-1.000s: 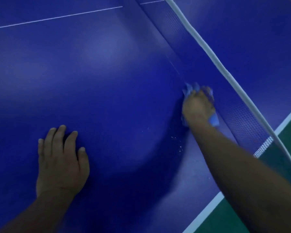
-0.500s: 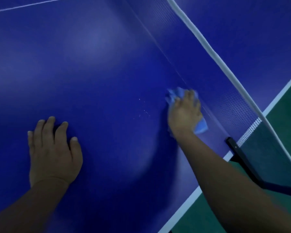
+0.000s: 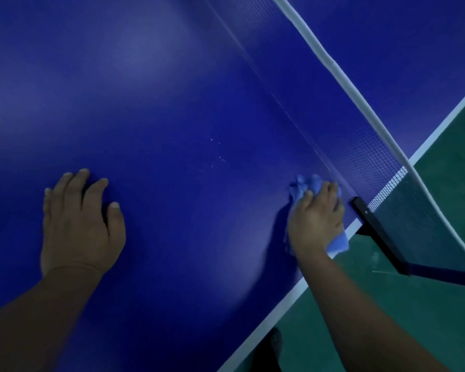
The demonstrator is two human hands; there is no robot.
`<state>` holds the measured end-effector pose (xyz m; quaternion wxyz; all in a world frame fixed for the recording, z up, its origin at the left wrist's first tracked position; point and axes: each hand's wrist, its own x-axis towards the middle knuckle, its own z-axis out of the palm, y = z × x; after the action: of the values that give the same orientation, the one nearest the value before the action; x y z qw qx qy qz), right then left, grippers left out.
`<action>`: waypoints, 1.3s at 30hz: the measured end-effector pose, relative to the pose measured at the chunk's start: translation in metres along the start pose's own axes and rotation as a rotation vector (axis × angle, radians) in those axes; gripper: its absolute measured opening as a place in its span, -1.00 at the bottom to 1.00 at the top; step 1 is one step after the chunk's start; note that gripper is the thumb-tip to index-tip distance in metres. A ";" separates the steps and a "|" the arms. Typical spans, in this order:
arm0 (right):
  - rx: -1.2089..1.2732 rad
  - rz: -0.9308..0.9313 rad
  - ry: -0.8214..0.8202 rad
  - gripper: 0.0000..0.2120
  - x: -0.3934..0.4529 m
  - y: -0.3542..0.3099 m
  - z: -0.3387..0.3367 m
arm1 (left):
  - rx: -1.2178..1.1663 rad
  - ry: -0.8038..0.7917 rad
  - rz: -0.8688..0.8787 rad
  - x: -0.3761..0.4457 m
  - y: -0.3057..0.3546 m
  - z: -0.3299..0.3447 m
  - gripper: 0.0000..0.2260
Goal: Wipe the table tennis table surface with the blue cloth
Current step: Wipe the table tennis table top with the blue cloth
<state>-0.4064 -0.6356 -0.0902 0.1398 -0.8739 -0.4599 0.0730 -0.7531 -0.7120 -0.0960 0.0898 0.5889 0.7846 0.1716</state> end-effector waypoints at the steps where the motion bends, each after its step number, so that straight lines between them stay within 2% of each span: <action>1: -0.010 0.050 -0.012 -0.52 -0.006 0.012 -0.004 | -0.002 -0.001 0.005 0.000 -0.002 0.001 -0.51; 3: -0.035 0.030 -0.035 -0.51 -0.012 0.010 -0.002 | -0.003 -0.003 0.011 0.001 -0.005 0.003 -0.49; 6: -0.055 -0.180 -0.095 -0.50 -0.009 -0.014 0.005 | 0.003 -0.025 -0.006 0.001 -0.010 0.011 -0.48; 8: -0.040 -0.244 -0.082 -0.54 -0.004 0.000 0.002 | -0.035 -0.041 -0.025 0.001 -0.012 0.014 -0.48; 11: 0.045 0.054 0.026 -0.57 -0.001 0.063 -0.026 | -0.016 -0.049 -0.034 0.000 -0.012 0.016 -0.48; 14: 0.045 0.081 -0.032 -0.63 -0.012 0.114 -0.052 | 0.037 -0.030 -0.018 0.003 -0.023 0.025 -0.47; 16: -0.031 0.066 -0.055 -0.63 -0.011 0.122 -0.065 | 0.060 -0.030 -0.015 0.004 -0.032 0.032 -0.45; 18: 0.048 0.006 0.043 -0.78 -0.001 0.102 -0.073 | 0.057 -0.014 -0.018 0.004 -0.034 0.037 -0.45; 20: 0.065 -0.269 0.104 -0.77 0.003 0.069 -0.066 | 0.055 -0.006 -0.018 0.004 -0.031 0.036 -0.47; 22: -0.041 -0.525 0.040 -0.71 0.007 0.058 -0.043 | 0.042 -0.008 -0.009 0.004 -0.027 0.031 -0.47; 24: -0.183 -0.534 -0.059 -0.63 0.015 0.076 -0.031 | 0.025 -0.011 0.007 0.002 -0.021 0.024 -0.49; 25: -0.246 -0.505 -0.066 -0.67 0.019 0.090 -0.033 | 0.009 -0.019 0.006 0.000 -0.016 0.020 -0.50; 26: -0.273 -0.494 -0.041 -0.71 0.021 0.101 -0.038 | -0.005 -0.027 -0.002 -0.001 -0.011 0.014 -0.51; 28: -0.242 -0.527 -0.002 -0.64 0.019 0.101 -0.047 | -0.017 -0.031 -0.025 -0.002 -0.003 0.003 -0.50; 31: -0.186 -0.609 -0.020 -0.57 0.035 0.055 -0.020 | -0.012 -0.019 -0.014 -0.001 0.002 -0.001 -0.51; 35: -0.096 -0.774 0.012 -0.60 0.080 -0.060 0.029 | -0.007 -0.018 -0.022 -0.001 0.002 -0.002 -0.52; 39: -0.058 -0.894 -0.121 -0.51 0.071 -0.175 0.059 | -0.034 -0.014 -0.048 -0.001 0.000 0.000 -0.54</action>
<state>-0.5184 -0.4727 -0.0913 0.1059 -0.5870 -0.8014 0.0437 -0.7531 -0.7126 -0.0964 0.1094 0.5694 0.7950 0.1784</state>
